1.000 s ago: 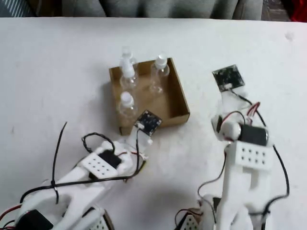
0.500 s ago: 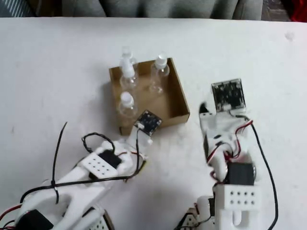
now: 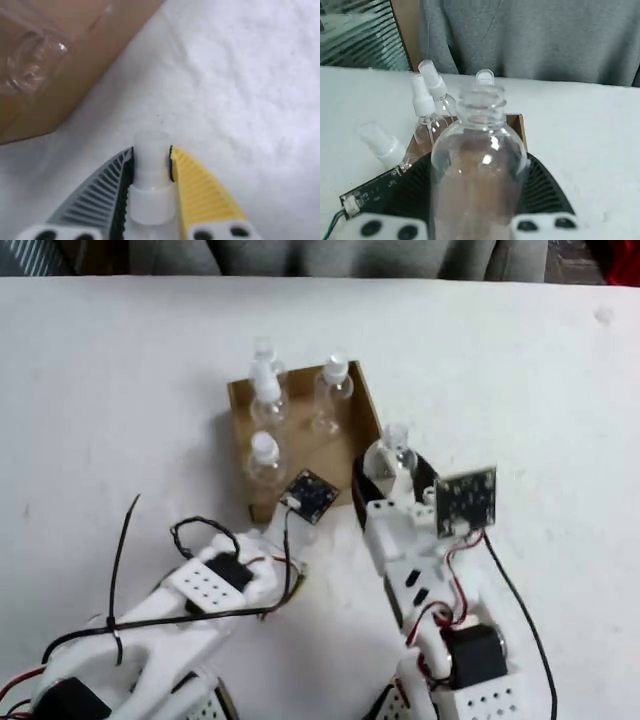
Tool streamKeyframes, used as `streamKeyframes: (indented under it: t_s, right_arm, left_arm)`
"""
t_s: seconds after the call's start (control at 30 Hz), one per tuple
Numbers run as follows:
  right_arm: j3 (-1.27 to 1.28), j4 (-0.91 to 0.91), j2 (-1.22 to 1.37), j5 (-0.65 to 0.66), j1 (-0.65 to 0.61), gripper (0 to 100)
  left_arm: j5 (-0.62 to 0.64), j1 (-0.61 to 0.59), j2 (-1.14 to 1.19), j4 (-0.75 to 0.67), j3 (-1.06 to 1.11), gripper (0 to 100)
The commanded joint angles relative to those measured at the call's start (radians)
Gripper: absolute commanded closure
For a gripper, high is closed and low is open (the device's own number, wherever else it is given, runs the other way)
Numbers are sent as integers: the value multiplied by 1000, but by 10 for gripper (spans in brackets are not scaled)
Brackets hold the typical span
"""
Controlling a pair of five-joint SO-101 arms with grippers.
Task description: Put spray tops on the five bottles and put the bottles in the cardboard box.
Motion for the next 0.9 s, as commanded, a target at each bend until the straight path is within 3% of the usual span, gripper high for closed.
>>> streamKeyframes:
  t_s: [0.0, 0.4, 0.6, 0.87]
  right_arm:
    - [60, -41, -143, -37, -13, 983]
    - [172, -36, -174, -35, -90, 983]
    - [172, -16, -174, -35, -90, 983]
    - [172, -4, -174, -37, -111, 983]
  left_arm:
    - [-11, 1, -42, -28, -3, 980]
    - [-3, 5, -53, -15, 0, 980]
    - [-3, -2, -139, 132, -48, 980]
    - [-3, -234, -559, 339, -109, 980]
